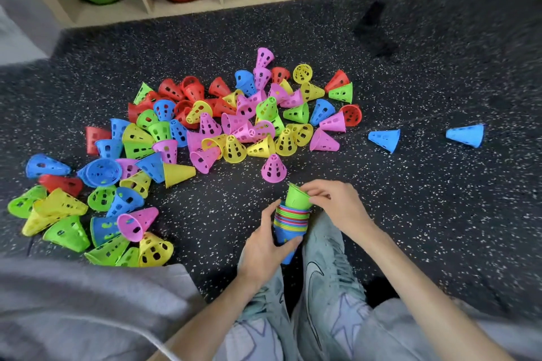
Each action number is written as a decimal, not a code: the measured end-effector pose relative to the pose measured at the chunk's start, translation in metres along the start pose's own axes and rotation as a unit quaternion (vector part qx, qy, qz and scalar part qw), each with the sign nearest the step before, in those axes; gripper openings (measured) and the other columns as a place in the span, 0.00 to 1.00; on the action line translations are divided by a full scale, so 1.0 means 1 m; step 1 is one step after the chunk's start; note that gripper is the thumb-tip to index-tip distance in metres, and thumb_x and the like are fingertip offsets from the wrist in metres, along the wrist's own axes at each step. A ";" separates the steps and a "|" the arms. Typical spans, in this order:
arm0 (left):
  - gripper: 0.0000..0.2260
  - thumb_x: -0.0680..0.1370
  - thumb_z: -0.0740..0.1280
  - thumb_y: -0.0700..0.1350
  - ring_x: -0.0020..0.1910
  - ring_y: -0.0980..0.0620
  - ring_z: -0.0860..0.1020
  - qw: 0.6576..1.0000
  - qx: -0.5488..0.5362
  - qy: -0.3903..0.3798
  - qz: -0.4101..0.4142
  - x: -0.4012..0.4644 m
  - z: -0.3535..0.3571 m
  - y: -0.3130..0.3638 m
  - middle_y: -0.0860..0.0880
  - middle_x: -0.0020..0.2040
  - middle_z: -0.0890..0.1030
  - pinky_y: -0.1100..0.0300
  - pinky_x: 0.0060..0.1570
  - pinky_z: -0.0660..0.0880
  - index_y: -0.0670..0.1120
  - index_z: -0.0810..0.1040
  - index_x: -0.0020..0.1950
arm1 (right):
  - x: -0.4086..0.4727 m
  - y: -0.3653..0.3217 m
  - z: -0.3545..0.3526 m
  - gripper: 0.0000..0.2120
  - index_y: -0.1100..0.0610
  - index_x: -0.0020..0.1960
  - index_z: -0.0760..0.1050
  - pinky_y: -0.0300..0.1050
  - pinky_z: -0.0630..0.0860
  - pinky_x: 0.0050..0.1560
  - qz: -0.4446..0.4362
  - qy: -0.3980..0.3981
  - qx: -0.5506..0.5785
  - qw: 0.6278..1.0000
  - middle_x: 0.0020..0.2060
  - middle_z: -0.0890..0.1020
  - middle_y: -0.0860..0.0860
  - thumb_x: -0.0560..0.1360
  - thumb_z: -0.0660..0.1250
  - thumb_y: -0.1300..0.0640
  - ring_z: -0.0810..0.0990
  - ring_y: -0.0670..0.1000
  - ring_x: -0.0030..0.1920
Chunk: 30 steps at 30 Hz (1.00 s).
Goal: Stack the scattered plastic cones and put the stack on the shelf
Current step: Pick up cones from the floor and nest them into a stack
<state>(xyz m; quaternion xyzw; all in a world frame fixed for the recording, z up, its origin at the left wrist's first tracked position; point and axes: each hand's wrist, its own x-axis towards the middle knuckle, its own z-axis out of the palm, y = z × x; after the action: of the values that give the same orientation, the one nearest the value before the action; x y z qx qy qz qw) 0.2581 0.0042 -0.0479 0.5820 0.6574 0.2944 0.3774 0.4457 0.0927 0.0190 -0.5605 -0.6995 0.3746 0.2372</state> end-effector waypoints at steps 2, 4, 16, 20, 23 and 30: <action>0.39 0.73 0.75 0.62 0.47 0.51 0.78 1.000 0.008 -0.003 0.005 -0.001 -0.001 0.002 0.50 0.42 0.82 0.64 0.35 0.69 0.68 0.55 0.76 | -0.006 0.000 0.006 0.15 0.46 0.55 0.85 0.33 0.76 0.53 -0.001 -0.009 0.004 1.000 0.45 0.86 0.42 0.76 0.71 0.64 0.82 0.36 0.47; 0.39 0.73 0.75 0.61 0.49 0.51 0.78 1.000 0.011 -0.005 0.005 -0.001 -0.002 0.003 0.48 0.45 0.83 0.65 0.35 0.69 0.68 0.55 0.77 | -0.011 0.000 0.011 0.14 0.46 0.55 0.85 0.32 0.76 0.53 0.001 -0.017 0.008 1.000 0.47 0.87 0.41 0.76 0.70 0.63 0.82 0.36 0.49; 0.42 0.70 0.72 0.66 0.51 0.49 0.82 0.999 0.026 -0.008 -0.033 -0.002 0.002 -0.003 0.57 0.53 0.82 0.49 0.51 0.79 0.59 0.54 0.77 | -0.021 0.001 0.032 0.17 0.43 0.59 0.78 0.44 0.72 0.54 -0.015 -0.048 -0.019 0.999 0.52 0.80 0.38 0.73 0.76 0.55 0.76 0.43 0.54; 0.39 0.72 0.77 0.58 0.43 0.57 0.79 0.999 0.001 -0.014 -0.035 -0.002 -0.002 -0.001 0.58 0.51 0.81 0.57 0.46 0.76 0.59 0.57 0.76 | -0.024 0.008 0.040 0.29 0.44 0.68 0.71 0.47 0.70 0.57 -0.028 -0.077 -0.081 0.993 0.57 0.75 0.43 0.70 0.76 0.56 0.70 0.48 0.59; 0.40 0.73 0.78 0.53 0.43 0.63 0.79 0.998 -0.008 -0.044 -0.033 -0.002 -0.011 -0.007 0.56 0.54 0.83 0.65 0.46 0.75 0.56 0.58 0.78 | -0.026 0.013 0.047 0.31 0.47 0.71 0.70 0.32 0.64 0.51 -0.051 -0.070 -0.088 0.992 0.56 0.73 0.45 0.71 0.77 0.58 0.69 0.49 0.58; 0.24 0.78 0.75 0.50 0.53 0.60 0.83 0.995 0.003 -0.084 -0.048 0.004 -0.088 -0.014 0.53 0.54 0.87 0.68 0.56 0.77 0.53 0.71 0.71 | -0.028 0.015 0.058 0.27 0.56 0.68 0.72 0.46 0.67 0.54 -0.072 -0.082 -0.145 0.983 0.54 0.70 0.46 0.72 0.77 0.53 0.67 0.49 0.58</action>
<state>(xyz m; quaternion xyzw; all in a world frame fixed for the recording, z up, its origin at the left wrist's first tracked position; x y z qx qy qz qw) 0.1761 0.0111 -0.0124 0.5735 0.6514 0.2244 0.4432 0.4188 0.0522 -0.0258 -0.5042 -0.8023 0.2957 0.1213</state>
